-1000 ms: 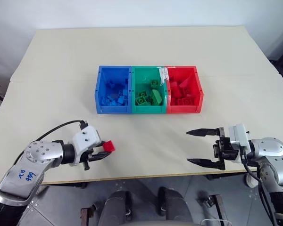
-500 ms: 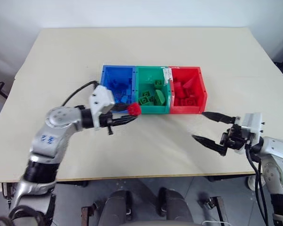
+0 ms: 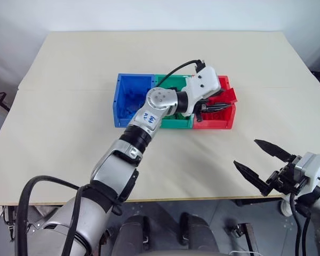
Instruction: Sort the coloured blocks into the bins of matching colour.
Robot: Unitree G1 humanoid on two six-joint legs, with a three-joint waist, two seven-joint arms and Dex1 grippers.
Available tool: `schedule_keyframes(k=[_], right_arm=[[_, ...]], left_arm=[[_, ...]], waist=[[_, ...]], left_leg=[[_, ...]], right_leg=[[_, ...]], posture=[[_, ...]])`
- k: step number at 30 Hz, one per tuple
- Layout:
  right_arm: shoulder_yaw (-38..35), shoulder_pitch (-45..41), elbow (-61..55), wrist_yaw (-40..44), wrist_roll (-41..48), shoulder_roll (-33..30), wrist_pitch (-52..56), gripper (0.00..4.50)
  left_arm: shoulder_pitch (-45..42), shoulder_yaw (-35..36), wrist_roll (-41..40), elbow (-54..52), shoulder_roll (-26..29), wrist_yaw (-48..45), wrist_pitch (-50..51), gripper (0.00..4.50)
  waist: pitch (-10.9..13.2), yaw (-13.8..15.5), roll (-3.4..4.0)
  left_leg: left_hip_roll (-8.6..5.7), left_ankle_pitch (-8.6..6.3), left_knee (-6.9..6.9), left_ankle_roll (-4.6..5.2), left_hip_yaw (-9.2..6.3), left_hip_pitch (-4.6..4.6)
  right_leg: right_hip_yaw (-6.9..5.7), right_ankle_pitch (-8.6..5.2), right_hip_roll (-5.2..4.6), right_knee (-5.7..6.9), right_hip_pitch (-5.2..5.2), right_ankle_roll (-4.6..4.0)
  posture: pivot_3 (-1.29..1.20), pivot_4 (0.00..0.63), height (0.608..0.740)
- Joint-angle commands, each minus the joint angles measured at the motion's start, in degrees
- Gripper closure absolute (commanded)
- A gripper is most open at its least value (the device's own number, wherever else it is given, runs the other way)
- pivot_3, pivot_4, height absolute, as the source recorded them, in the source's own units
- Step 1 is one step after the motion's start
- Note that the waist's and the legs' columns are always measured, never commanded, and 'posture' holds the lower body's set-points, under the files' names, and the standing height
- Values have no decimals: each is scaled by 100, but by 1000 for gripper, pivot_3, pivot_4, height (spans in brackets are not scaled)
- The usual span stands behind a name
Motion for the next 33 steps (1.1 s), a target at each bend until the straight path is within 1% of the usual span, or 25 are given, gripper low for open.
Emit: schedule_keyframes(k=[1, 5, 7, 8, 12, 14, 15, 17, 19, 22, 26, 29, 31, 33], right_arm=[[-202, 236, -503, -305, 1, 130, -122, 0], [-167, 344, -605, -425, -16, 146, -130, 0], [-141, 241, -546, -443, -6, 90, -113, 0], [-126, 176, -502, -437, -2, 56, -105, 0], [-18, -134, -295, -341, 5, -82, -63, 0], [64, -304, -181, -269, 15, -154, -41, 0], [96, -375, -131, -238, 22, -181, -33, 0], [169, -513, -25, -149, 30, -222, -17, 0], [318, -746, 194, 50, 9, -315, -24, 0], [592, -1129, 550, 429, -5, -502, -52, 0], [822, -1524, 956, 878, 17, -696, -60, 0], [939, -1834, 1297, 1200, 7, -810, -111, 0], [1007, -2056, 1551, 1408, 13, -868, -136, 0], [1086, -2232, 1771, 1619, -13, -904, -182, 0]], left_arm=[[-359, 103, 320, 597, -80, 512, -381, 3038], [-496, 120, 582, 1044, -65, 819, -477, 3038], [-495, 199, 593, 1086, -46, 753, -507, 2310], [-491, 257, 569, 1071, -37, 707, -541, 2096], [-434, 401, 517, 843, 95, 402, -796, 778], [-367, 445, 480, 634, 247, 129, -938, 195], [-329, 470, 447, 528, 314, -26, -983, 92], [-217, 505, 407, 302, 491, -273, -961, 92], [172, 624, 166, -262, 846, -802, -752, 92], [1250, 769, -240, -1701, 1634, -1579, -367, 92], [2886, 1077, -995, -3958, 2667, -2249, 350, 92], [4022, 1566, -1583, -5314, 3417, -2417, 1001, 92], [4724, 1969, -1774, -5899, 3877, -2298, 1344, 92], [5253, 2297, -1831, -6212, 4201, -2166, 1506, 92]], waist=[[0, -30, 0], [1, -40, -1], [1, -41, -1], [1, -41, -1], [1, -38, -1], [1, -43, -1], [1, -48, -1], [0, -52, -1], [0, -70, 1], [-2, -227, 6], [0, -251, 7], [0, -213, 6], [0, -189, 7], [0, -172, 7]], left_leg=[[0, -1, 0, 1, 0, -1], [1, -5, 0, 8, 1, -1], [1, -7, 1, 12, 1, -2], [1, -8, 1, 14, 1, -2], [0, -10, 2, 17, 2, -3], [0, -10, 2, 17, 2, -3], [0, -9, 2, 17, 3, -3], [1, -9, 1, 16, 3, -3], [1, -9, 1, 15, 3, -1], [4, -9, 1, 14, 10, 6], [7, -5, 0, 4, -4, 9], [7, -6, 9, 3, -5, 9], [5, -7, 13, 5, -6, 10], [3, -6, 13, 6, -11, 12]], right_leg=[[0, 0, -2, 1, 0, 0], [0, 0, -3, 0, -1, 0], [0, 0, -4, 0, -1, 0], [0, 0, -5, 0, -2, 0], [-1, 1, -6, 0, -2, 1], [-2, 1, -6, 1, -2, 2], [-2, 1, -6, 4, -3, 2], [-2, 1, -6, 13, -3, 2], [-3, 1, -4, 25, -2, 2], [-1, 1, -4, 37, -3, 2], [-1, 1, -2, 70, -12, 1], [-2, 1, -6, 72, -11, 2], [0, 1, -11, 68, -4, 2], [0, 1, -13, 54, 5, 2]], posture=[[0, 150, 740], [0, 150, 740], [0, 150, 740], [0, 150, 740], [0, 150, 740], [0, 150, 740], [0, 150, 740], [0, 150, 740], [0, 150, 740], [0, 150, 740], [0, 150, 740], [0, 150, 740], [0, 150, 740], [0, 150, 740]])
